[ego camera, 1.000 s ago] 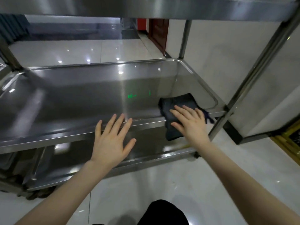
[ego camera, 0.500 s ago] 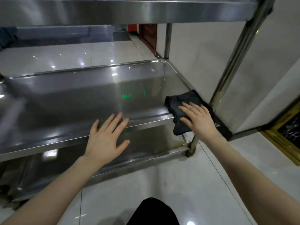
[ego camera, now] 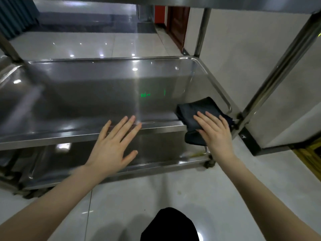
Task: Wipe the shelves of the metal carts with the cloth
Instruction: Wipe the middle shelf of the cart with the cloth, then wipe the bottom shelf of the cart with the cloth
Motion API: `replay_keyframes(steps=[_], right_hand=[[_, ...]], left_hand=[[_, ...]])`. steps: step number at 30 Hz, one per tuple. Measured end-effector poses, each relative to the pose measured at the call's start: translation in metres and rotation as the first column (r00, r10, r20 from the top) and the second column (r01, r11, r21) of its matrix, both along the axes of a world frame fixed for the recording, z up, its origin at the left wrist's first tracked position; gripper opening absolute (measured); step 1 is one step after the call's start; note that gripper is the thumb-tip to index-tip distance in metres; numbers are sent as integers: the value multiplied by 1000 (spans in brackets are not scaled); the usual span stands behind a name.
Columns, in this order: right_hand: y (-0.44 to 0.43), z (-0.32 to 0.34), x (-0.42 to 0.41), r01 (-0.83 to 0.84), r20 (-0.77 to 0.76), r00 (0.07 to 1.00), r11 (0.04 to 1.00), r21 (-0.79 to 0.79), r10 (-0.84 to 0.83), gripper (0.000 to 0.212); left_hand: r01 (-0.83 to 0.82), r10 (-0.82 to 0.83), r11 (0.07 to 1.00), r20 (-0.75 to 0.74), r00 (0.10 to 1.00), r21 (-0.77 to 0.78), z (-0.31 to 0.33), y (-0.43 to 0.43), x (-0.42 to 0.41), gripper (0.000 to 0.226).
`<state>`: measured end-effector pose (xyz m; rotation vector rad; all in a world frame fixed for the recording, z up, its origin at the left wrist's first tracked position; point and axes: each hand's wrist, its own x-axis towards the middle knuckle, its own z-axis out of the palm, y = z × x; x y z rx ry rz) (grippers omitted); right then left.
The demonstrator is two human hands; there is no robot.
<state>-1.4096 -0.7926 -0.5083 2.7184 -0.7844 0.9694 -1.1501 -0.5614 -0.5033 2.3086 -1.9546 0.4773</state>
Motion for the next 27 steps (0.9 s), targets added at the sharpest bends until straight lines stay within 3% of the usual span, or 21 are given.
replay_keyframes(steps=[5, 11, 16, 19, 22, 24, 27], right_hand=[[15, -5, -8, -26, 52, 998, 998, 59, 23, 38], [72, -27, 7, -108, 109, 990, 971, 215, 86, 44], [94, -58, 35, -177, 148, 979, 945, 274, 141, 38], [108, -90, 61, -217, 209, 969, 865, 452, 133, 38], [117, -127, 92, -138, 240, 970, 708, 693, -46, 33], [127, -153, 114, -82, 198, 974, 644, 760, -110, 31], [156, -180, 143, -75, 169, 982, 630, 773, -89, 30]], left_hand=[[145, -147, 984, -11, 989, -106, -35, 15, -8, 64], [146, -138, 988, -156, 978, 44, -84, 45, 7, 59], [137, -121, 971, -92, 988, 196, -106, 60, 58, 59], [173, -169, 943, -37, 985, 284, -129, 75, 82, 59], [163, -167, 921, -18, 986, 353, -151, 96, 95, 60], [147, -139, 913, -48, 989, 380, -167, 112, 99, 62], [97, -58, 921, -113, 992, 377, -198, 139, 108, 65]])
